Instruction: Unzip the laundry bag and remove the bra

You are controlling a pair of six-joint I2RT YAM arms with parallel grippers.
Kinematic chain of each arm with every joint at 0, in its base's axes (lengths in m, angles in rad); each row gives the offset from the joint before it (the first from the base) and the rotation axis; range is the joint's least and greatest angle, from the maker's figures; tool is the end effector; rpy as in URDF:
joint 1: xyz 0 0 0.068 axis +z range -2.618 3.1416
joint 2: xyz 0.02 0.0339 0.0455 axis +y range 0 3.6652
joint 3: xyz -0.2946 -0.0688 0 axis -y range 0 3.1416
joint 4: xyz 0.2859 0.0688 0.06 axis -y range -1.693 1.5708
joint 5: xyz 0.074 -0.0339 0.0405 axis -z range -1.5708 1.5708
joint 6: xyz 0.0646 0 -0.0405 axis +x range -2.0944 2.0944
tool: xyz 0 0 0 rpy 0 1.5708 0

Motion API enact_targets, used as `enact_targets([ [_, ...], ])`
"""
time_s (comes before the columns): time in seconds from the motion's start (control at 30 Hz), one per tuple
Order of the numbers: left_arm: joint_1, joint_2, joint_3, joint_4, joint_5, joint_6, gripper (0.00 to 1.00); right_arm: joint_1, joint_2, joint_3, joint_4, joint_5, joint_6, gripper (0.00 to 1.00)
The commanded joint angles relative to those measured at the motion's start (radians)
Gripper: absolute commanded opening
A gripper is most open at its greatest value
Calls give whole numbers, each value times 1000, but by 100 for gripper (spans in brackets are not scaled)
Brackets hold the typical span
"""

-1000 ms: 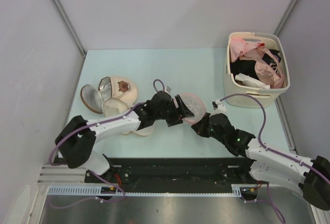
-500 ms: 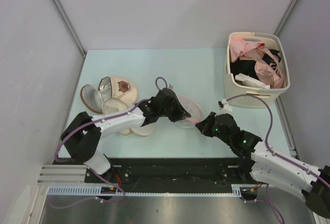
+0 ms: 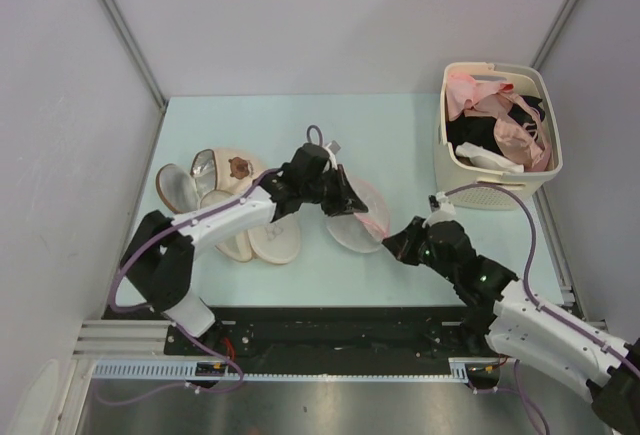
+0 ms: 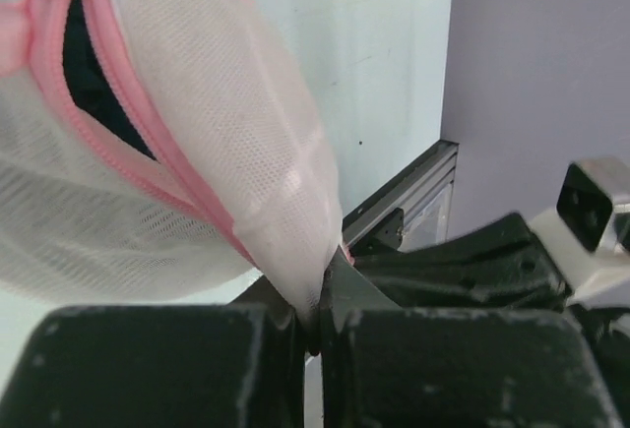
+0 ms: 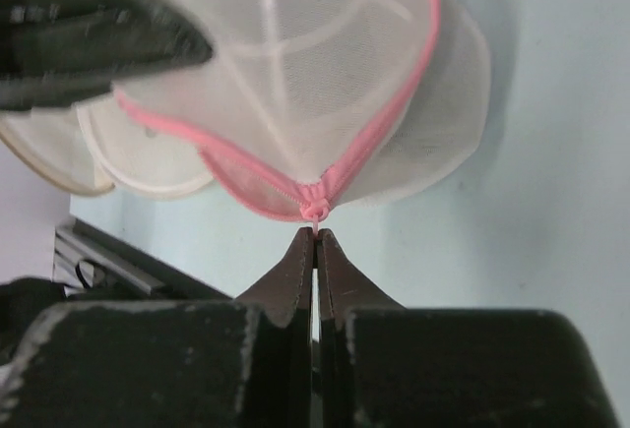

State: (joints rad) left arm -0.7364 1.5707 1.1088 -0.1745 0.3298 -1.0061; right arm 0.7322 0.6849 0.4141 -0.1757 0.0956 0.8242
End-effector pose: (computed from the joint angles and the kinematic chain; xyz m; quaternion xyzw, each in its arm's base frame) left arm 0.2907 -0.2918 0.2541 -0.0451 0.8827 -0.4343 0.1739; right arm 0.1589 0.1345 0.2215 0.0643 0.8431 0.3449 0.4075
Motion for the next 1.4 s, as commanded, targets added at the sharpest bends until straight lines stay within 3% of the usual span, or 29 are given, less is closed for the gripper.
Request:
enact_targets([
  [0.0,37,107,153,-104,-28,133,10,139,33,9,-35,121,58,0],
  [0.03,38,117,180,-141,-32,150,32,182,51,18,-18,133,81,0],
  [0.07,38,123,213,-167,-43,182,46,206,59,26,-15,168,90,0],
  [0.13,38,92,215,-207,-72,202,82,261,79,49,-25,216,121,0],
  [0.2,38,16,198,-241,-103,225,100,279,96,52,-15,256,138,0],
  [0.43,38,-262,57,-318,-251,195,100,283,137,55,73,277,164,0],
  [0.6,17,-370,-116,-190,-123,127,98,286,176,64,113,271,161,0],
  [0.77,-37,-338,-173,-148,-120,60,97,289,180,72,119,282,156,0],
  [0.97,-141,-316,-286,76,-224,-114,90,292,206,74,116,296,167,0],
  [1.03,-152,-273,-279,69,-244,-141,83,303,212,74,117,302,173,0],
  [1.37,-189,-218,-242,87,-328,-176,73,317,242,72,123,309,164,0],
])
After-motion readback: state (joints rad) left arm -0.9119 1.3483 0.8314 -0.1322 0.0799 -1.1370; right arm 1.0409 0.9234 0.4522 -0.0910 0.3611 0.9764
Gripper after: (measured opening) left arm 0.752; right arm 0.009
